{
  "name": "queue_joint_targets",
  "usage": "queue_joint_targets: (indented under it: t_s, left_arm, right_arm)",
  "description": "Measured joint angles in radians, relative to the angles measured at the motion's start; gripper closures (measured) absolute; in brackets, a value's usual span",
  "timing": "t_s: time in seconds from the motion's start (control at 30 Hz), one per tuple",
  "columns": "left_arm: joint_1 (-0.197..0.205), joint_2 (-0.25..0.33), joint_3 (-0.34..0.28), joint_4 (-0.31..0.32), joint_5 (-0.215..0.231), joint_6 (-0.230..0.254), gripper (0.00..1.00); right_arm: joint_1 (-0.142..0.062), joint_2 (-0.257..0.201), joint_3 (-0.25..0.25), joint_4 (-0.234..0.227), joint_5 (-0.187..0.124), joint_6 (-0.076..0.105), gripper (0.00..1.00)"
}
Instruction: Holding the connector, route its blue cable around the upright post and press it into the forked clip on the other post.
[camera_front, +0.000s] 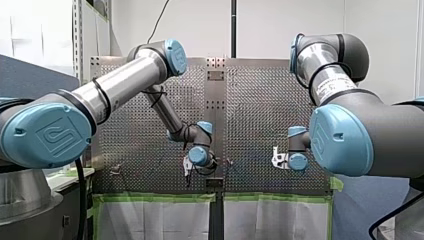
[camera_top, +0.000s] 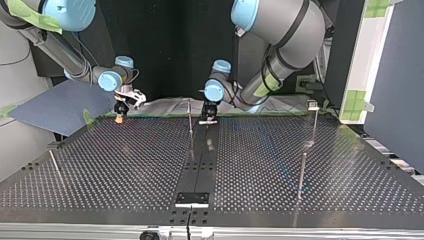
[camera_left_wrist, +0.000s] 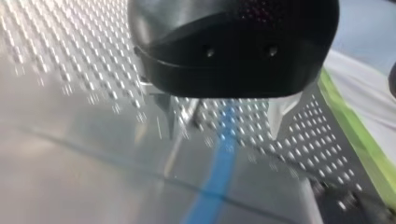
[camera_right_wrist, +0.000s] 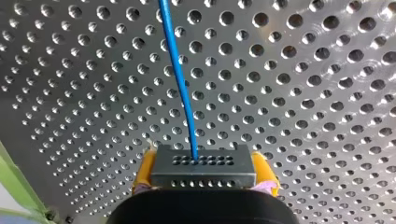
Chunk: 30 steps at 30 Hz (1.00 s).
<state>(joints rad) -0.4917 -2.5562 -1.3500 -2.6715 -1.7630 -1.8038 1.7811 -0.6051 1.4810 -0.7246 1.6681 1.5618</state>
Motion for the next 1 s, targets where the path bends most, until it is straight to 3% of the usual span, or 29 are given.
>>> queue_joint_targets:
  t_s: [0.37, 0.63, 1.0]
  left_arm:
    - [-0.034, 0.047, -0.094, 0.023, 0.080, 0.094, 0.00]
    - [-0.054, 0.052, -0.164, 0.023, 0.069, 0.159, 0.00]
    - [-0.092, 0.107, -0.179, 0.022, 0.062, 0.169, 0.00]
  right_arm:
    - [0.002, 0.000, 0.000, 0.021, 0.000, 0.000, 0.98]
    - [0.002, 0.000, 0.000, 0.038, 0.000, 0.000, 0.98]
    - [0.002, 0.001, 0.000, 0.043, -0.001, 0.006, 0.98]
